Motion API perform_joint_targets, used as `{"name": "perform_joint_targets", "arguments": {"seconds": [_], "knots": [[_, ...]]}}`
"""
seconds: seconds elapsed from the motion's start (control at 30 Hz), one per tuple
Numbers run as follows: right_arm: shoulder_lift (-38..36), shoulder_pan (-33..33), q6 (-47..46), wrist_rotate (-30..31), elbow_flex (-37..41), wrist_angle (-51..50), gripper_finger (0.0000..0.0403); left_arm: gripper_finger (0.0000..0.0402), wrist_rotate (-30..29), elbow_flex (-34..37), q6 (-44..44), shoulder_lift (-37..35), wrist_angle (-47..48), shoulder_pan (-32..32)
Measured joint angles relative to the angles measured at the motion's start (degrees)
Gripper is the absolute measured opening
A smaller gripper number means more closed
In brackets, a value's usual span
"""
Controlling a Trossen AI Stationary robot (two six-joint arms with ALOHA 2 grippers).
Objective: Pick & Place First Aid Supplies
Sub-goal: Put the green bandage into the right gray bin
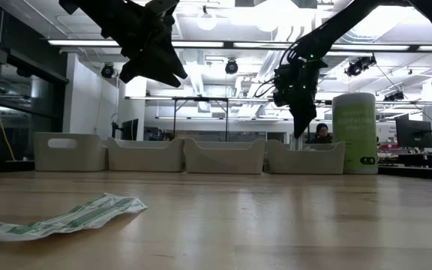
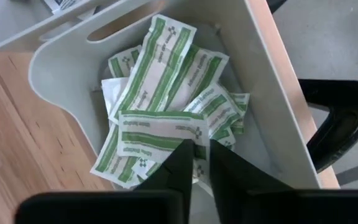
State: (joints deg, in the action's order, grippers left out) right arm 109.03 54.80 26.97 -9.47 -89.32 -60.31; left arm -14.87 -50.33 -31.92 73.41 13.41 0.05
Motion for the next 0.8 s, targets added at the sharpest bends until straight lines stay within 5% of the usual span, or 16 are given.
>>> {"name": "perform_joint_targets", "arguments": {"seconds": [0.4, 0.8], "knots": [[-2.1, -0.1, -2.9, 3.7, 0.0, 0.2, 0.0164, 0.0133, 1.3, 0.0, -0.5, -2.3, 7.1, 0.0], [-11.5, -1.2, -8.1, 2.2, 0.0, -1.5, 0.0181, 0.0133, 11.6, 0.0, 2.2, -3.1, 10.7, -2.5]]}}
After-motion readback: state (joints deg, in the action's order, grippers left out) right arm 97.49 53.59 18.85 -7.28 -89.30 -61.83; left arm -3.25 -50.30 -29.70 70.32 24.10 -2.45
